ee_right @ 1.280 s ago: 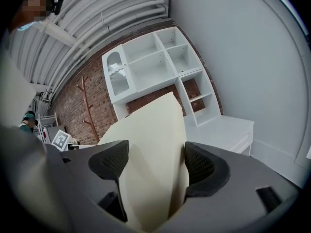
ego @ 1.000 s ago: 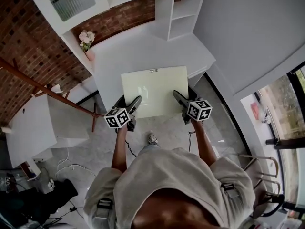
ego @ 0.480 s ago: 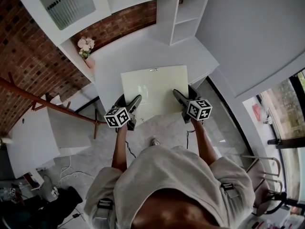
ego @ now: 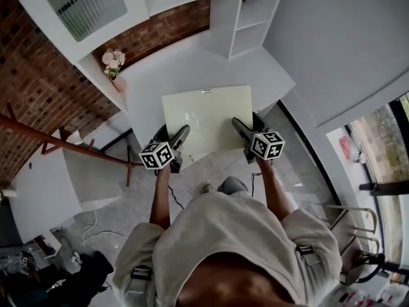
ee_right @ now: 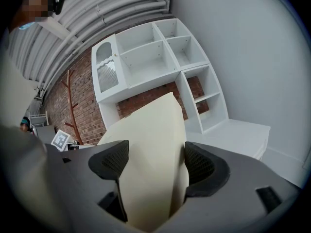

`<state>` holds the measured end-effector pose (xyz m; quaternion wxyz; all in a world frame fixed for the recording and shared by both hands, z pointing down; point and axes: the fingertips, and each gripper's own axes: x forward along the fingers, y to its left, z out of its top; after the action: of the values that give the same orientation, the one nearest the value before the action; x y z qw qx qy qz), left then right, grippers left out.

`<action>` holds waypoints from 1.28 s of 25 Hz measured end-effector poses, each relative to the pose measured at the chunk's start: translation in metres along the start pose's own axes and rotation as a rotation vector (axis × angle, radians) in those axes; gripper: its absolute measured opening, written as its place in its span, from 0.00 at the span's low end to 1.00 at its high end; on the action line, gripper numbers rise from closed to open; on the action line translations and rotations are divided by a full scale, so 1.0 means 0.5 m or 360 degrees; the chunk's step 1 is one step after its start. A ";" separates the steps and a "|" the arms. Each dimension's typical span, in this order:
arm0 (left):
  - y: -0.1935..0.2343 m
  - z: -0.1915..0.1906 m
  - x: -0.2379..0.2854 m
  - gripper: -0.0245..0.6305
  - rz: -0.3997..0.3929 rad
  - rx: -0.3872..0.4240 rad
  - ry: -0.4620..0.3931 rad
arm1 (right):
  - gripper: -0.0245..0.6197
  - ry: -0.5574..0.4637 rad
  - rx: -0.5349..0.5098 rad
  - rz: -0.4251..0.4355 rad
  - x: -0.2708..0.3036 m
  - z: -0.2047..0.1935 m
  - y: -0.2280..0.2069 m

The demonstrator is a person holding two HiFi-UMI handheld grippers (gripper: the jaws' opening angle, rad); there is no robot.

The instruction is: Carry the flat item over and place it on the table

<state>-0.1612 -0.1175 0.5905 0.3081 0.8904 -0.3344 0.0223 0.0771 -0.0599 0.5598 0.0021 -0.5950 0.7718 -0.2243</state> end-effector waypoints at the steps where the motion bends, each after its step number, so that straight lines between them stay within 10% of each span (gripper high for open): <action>1: 0.002 -0.001 0.000 0.69 0.0000 0.0000 0.0004 | 0.62 0.0000 0.0004 -0.0001 0.001 -0.002 0.000; 32: 0.063 0.062 0.175 0.69 0.0057 -0.0001 0.0068 | 0.62 0.0014 0.0069 0.0018 0.151 0.050 -0.133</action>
<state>-0.1175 -0.2042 0.6037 0.3150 0.8835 -0.3436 0.0468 0.1229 -0.1506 0.5806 0.0129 -0.5893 0.7702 -0.2435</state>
